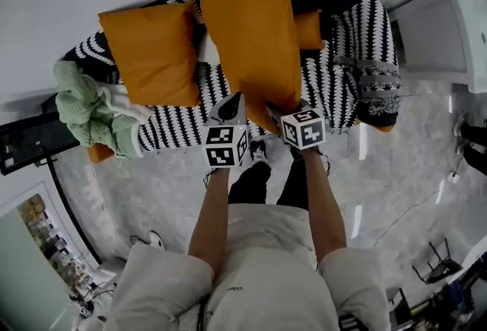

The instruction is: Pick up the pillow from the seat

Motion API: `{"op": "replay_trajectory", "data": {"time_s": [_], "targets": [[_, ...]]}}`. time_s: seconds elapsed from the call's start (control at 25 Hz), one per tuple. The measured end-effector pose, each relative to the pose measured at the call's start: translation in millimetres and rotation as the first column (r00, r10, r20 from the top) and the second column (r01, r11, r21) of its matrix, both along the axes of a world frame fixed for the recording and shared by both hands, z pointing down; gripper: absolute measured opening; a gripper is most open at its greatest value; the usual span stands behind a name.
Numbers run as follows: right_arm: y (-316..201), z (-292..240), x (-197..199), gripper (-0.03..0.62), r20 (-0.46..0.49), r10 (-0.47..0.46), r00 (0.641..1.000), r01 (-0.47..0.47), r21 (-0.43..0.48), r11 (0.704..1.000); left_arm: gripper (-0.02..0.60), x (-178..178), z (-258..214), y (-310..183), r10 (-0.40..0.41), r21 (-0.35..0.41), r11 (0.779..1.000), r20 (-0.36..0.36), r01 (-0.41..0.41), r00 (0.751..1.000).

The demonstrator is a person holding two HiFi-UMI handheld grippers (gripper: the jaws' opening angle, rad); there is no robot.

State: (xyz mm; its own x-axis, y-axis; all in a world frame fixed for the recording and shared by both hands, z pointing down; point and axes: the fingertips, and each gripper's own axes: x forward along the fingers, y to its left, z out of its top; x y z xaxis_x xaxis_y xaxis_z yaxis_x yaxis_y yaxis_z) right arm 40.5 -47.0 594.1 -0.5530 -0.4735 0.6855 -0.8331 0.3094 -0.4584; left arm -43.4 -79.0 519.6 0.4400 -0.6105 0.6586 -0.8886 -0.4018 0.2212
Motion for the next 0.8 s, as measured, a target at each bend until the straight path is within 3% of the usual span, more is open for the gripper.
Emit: {"op": "replay_trajectory", "data": {"time_s": [0.24, 0.56, 0.8], "targets": [[26, -21, -5, 0.210, 0.045, 0.185, 0.982, -0.186, 0.028, 0.982, 0.008, -32, -6, 25, 0.034, 0.008, 0.999, 0.000, -0.034, 0.999], [47, -61, 26, 0.209, 0.044, 0.374, 0.926, -0.377, 0.103, 0.920, 0.009, -23, -19, 57, 0.151, 0.020, 0.988, -0.015, -0.151, 0.988], [69, -95, 53, 0.209, 0.045, 0.448, 0.893, -0.449, 0.168, 0.878, 0.009, -3, -32, 78, 0.211, 0.030, 0.977, -0.016, -0.210, 0.977]]}}
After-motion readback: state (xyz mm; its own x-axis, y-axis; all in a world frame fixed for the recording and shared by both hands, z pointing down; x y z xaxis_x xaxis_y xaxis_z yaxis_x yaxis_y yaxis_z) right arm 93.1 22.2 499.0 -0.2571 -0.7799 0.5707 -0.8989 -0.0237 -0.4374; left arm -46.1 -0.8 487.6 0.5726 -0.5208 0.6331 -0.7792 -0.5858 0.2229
